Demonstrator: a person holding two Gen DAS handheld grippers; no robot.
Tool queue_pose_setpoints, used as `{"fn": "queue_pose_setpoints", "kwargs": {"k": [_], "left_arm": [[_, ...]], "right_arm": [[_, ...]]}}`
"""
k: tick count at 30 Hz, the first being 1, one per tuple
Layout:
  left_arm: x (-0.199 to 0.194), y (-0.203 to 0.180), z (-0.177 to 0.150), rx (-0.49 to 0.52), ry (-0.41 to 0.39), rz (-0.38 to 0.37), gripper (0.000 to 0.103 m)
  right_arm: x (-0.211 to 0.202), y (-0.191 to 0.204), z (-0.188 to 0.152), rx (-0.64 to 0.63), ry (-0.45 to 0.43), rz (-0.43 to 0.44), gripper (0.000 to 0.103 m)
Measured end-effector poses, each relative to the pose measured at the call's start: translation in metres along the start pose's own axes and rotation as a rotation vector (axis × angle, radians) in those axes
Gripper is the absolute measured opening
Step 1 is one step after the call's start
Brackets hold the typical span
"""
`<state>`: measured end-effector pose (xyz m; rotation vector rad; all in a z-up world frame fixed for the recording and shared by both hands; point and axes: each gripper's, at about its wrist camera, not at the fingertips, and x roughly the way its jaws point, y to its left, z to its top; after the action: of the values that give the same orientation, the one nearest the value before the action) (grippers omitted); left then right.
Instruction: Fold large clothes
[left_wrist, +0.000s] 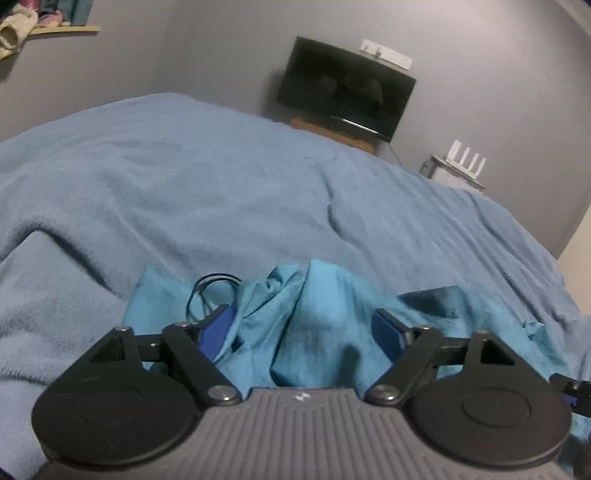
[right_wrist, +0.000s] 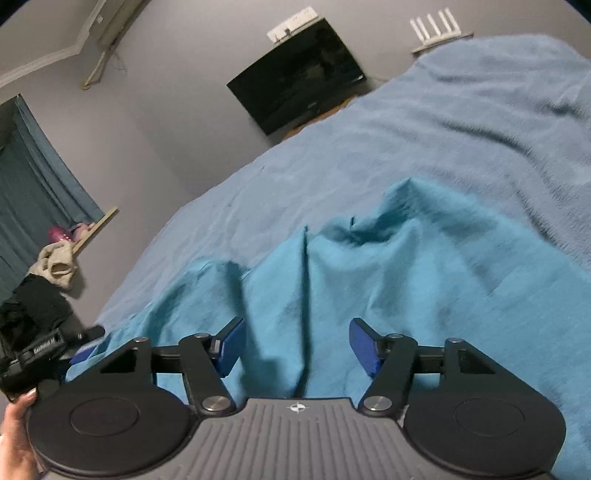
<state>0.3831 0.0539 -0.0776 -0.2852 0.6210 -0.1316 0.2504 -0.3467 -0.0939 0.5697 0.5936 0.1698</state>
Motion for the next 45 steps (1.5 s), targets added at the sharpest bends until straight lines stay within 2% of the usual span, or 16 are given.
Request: {"fn": "queue_pose_setpoints", "kwargs": {"k": [5,9,13,16,17,18,19,20,21,23,27,30,32,39,43,45], "left_arm": [[-0.032,-0.01,0.005,0.011,-0.141,-0.092,0.073],[-0.021,-0.013,-0.003,0.008,-0.007,-0.167,0.073],[0.002,-0.016,-0.01,0.042,0.098,-0.07,0.073],[0.021,-0.006,-0.014,-0.018,0.193,-0.088,0.073],[0.027,-0.001,-0.014,-0.05,0.209,-0.115,0.071],[0.03,0.003,-0.013,-0.079,0.216,-0.133,0.055],[0.03,0.009,-0.011,-0.112,0.216,-0.138,0.022],[0.028,0.015,-0.011,-0.16,0.215,-0.162,0.005],[0.025,0.023,-0.012,-0.234,0.224,-0.221,0.001],[0.019,0.024,-0.01,-0.267,0.227,-0.289,0.001],[0.013,-0.007,-0.012,-0.066,0.279,-0.293,0.001],[0.027,-0.022,-0.026,0.082,0.37,-0.201,0.001],[0.029,-0.025,-0.026,0.097,0.382,-0.192,0.001],[-0.008,-0.029,-0.008,0.111,0.142,-0.147,0.007],[-0.012,-0.05,-0.014,0.213,0.063,-0.179,0.042],[-0.009,-0.064,-0.019,0.293,0.038,-0.171,0.043]], "right_arm": [[0.008,0.005,-0.001,0.002,0.022,0.024,0.065],[0.004,0.008,-0.003,0.033,0.051,0.055,0.065],[-0.001,0.016,-0.008,-0.001,0.093,0.08,0.07],[-0.002,0.021,-0.014,-0.05,0.141,0.083,0.078],[0.0,0.023,-0.017,-0.073,0.155,0.081,0.074],[0.0,0.025,-0.019,-0.09,0.159,0.079,0.068],[-0.002,0.026,-0.021,-0.108,0.162,0.083,0.046],[-0.004,0.028,-0.02,-0.13,0.157,0.084,0.024],[-0.009,0.032,-0.018,-0.162,0.133,0.077,0.017],[-0.027,0.04,-0.009,-0.215,0.051,0.066,0.01],[-0.063,0.052,0.011,-0.331,-0.086,0.015,0.01],[-0.059,0.048,0.013,-0.371,-0.007,-0.057,0.023],[-0.049,0.039,0.006,-0.351,0.07,-0.105,0.039],[-0.064,0.065,0.008,-0.418,-0.123,-0.085,0.057],[-0.054,0.084,0.001,-0.479,-0.162,-0.024,0.056],[-0.04,0.093,-0.006,-0.531,-0.122,-0.011,0.054]]}}
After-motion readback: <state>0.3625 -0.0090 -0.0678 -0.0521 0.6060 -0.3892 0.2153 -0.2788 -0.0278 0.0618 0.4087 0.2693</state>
